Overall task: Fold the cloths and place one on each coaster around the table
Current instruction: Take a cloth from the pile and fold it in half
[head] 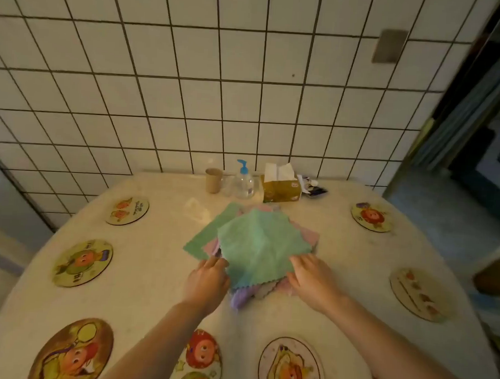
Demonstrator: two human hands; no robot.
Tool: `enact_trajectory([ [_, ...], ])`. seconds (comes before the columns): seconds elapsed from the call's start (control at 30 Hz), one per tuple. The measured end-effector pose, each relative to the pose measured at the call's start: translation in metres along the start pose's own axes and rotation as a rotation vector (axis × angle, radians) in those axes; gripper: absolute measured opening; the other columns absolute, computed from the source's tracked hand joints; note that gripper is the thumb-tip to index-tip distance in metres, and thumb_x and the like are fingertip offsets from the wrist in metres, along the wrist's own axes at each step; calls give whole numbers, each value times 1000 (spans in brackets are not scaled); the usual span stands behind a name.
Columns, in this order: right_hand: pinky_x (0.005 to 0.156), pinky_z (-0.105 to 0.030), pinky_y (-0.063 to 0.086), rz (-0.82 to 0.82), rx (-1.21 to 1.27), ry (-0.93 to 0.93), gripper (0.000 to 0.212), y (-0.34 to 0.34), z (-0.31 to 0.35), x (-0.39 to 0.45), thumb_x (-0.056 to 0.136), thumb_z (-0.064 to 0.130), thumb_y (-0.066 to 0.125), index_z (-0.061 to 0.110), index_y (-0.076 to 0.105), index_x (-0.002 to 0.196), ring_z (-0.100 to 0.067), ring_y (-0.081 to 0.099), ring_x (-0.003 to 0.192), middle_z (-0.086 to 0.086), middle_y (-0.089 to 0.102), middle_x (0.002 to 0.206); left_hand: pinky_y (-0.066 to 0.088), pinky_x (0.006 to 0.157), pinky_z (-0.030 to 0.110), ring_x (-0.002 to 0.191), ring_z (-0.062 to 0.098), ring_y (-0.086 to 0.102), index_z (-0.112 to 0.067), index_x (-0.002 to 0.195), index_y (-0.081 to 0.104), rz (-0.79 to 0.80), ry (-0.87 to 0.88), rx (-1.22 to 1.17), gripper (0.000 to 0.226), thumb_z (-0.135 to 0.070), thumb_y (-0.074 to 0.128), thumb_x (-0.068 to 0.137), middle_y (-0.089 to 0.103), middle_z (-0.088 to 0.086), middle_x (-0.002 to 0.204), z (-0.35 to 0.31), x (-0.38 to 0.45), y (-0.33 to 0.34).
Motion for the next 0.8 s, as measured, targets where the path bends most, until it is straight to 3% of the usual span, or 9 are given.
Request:
enact_trajectory([
  [0.2, 86, -37, 47, 117, 75, -43, 37, 24, -35, 108, 98, 36, 37, 13, 47, 126, -24, 50, 116, -6, 54, 126, 40, 102, 36, 128, 26, 43, -18, 134, 46, 151, -105, -52, 42, -33, 47, 94, 45, 3, 139, 17, 101, 28],
  [0.33, 93, -39, 42, 221, 119, -71, 37, 44, -52, 180, 98, 33, 39, 10, 46, 126, -28, 46, 122, -11, 49, 133, 39, 104, 40, 129, 29, 44, -9, 136, 44, 244, -147, -112, 51, -30, 46, 90, 46, 13, 141, 25, 170, 52],
  [0.43, 102, -41, 39, 271, 150, -72, 46, 60, -58, 231, 99, 33, 38, 8, 38, 137, -32, 44, 127, -14, 42, 142, 38, 105, 40, 128, 30, 45, -10, 138, 42, 270, -186, -157, 52, -29, 43, 90, 47, 14, 140, 28, 216, 64],
  [0.57, 110, -40, 31, 291, 247, -121, 52, 84, -53, 279, 99, 21, 40, 14, 23, 148, -30, 35, 135, -11, 28, 153, 36, 106, 43, 128, 35, 44, -19, 148, 26, 271, -236, -194, 53, -23, 38, 97, 45, 18, 140, 31, 253, 78],
  [0.7, 112, -49, 28, 309, 318, -169, 49, 104, -50, 309, 96, 19, 30, 34, 25, 142, -30, 28, 138, -5, 25, 154, 41, 99, 42, 117, 35, 50, -15, 134, 41, 267, -307, -209, 39, -26, 38, 97, 53, 19, 129, 47, 270, 90],
  [0.8, 108, -46, 34, 349, 267, -180, 47, 115, -51, 319, 94, 22, 44, 24, 33, 139, -32, 34, 132, -10, 35, 148, 43, 95, 39, 115, 33, 50, -13, 126, 44, 272, -345, -224, 39, -27, 53, 91, 54, 15, 124, 57, 276, 91],
])
Point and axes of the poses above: each hand's wrist, its own x-axis towards the middle knuckle, its own y-axis out of the palm, z = x × y, the point moved 8 cm from there along x, towards the middle knuckle
